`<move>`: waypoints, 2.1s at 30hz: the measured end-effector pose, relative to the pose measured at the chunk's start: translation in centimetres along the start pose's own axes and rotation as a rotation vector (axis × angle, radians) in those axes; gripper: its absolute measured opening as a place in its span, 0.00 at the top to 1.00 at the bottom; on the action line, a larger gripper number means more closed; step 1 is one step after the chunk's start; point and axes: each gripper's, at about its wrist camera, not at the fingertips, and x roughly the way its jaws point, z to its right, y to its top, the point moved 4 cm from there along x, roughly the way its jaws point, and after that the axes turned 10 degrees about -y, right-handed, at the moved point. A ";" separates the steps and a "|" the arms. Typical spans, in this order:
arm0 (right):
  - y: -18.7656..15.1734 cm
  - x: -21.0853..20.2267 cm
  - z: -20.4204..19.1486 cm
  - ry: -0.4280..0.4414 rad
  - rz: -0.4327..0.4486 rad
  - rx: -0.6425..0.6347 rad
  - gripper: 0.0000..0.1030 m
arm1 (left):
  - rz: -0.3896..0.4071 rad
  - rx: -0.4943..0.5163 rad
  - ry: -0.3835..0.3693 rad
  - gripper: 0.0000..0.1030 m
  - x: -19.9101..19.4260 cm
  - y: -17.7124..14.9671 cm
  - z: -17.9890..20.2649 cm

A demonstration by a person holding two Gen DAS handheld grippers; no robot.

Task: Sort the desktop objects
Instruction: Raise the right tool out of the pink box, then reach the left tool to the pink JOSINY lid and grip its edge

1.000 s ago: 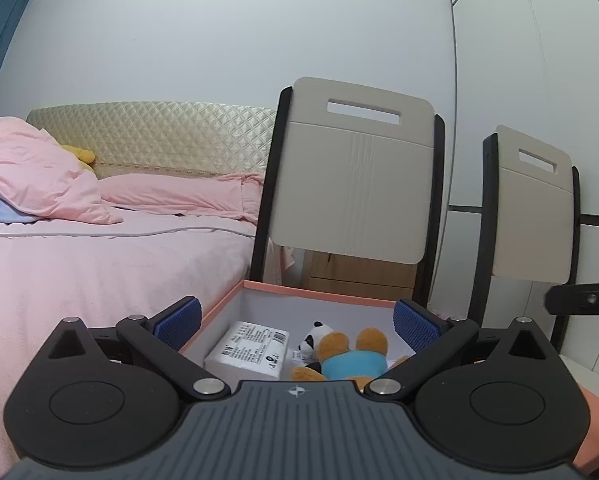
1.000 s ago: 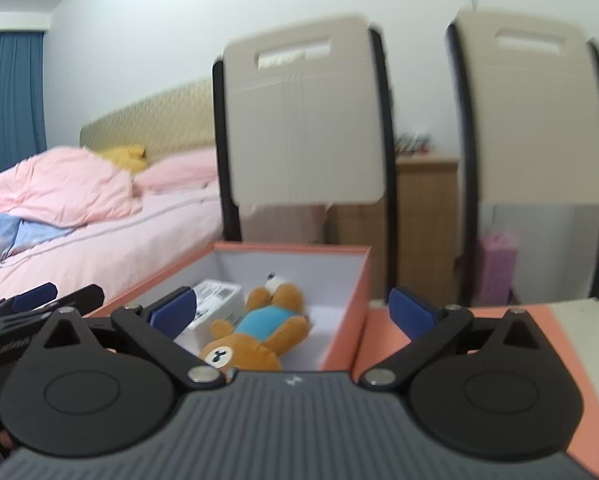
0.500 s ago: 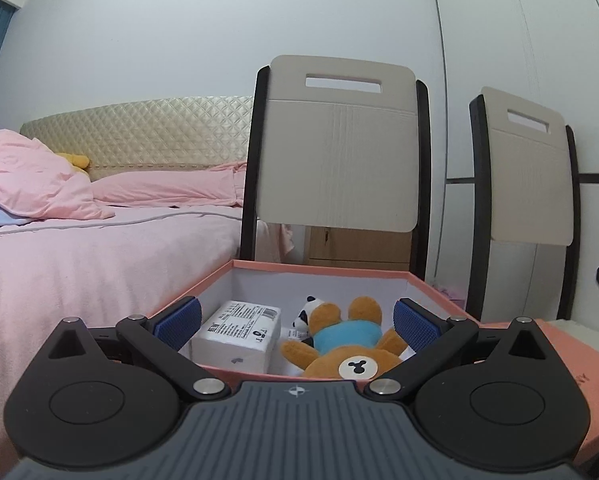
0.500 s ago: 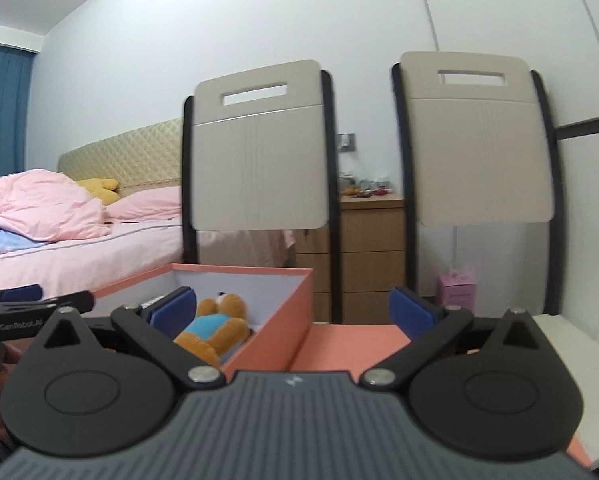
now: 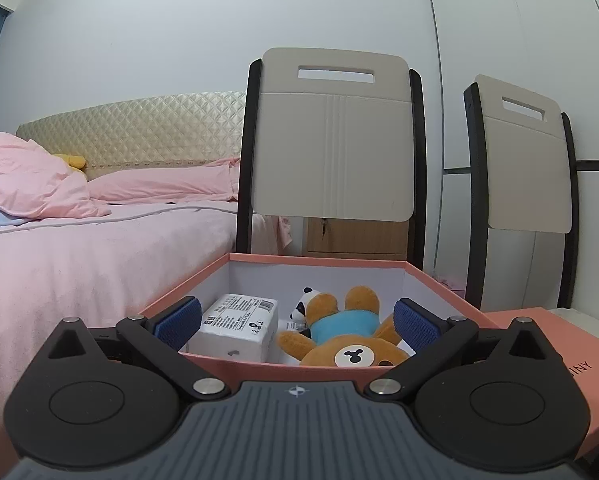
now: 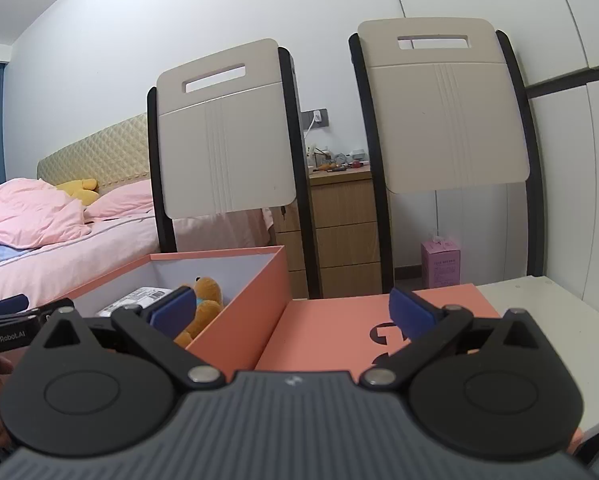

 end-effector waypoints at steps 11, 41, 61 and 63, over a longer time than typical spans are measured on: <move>0.3 -0.2 0.1 -0.001 0.010 -0.017 0.00 | -0.023 0.028 -0.019 0.00 0.4 -0.5 0.7; 0.8 -3.2 4.0 -0.043 0.000 0.047 0.00 | -0.436 -0.647 -0.751 0.00 1.9 -4.0 3.2; -1.0 -3.2 9.6 -0.038 -0.156 0.188 0.00 | -0.735 -1.162 -0.730 0.13 10.7 -15.5 3.1; -1.1 -3.0 9.7 -0.026 -0.171 0.206 0.00 | -0.734 -1.161 -0.729 0.14 11.0 -15.8 3.1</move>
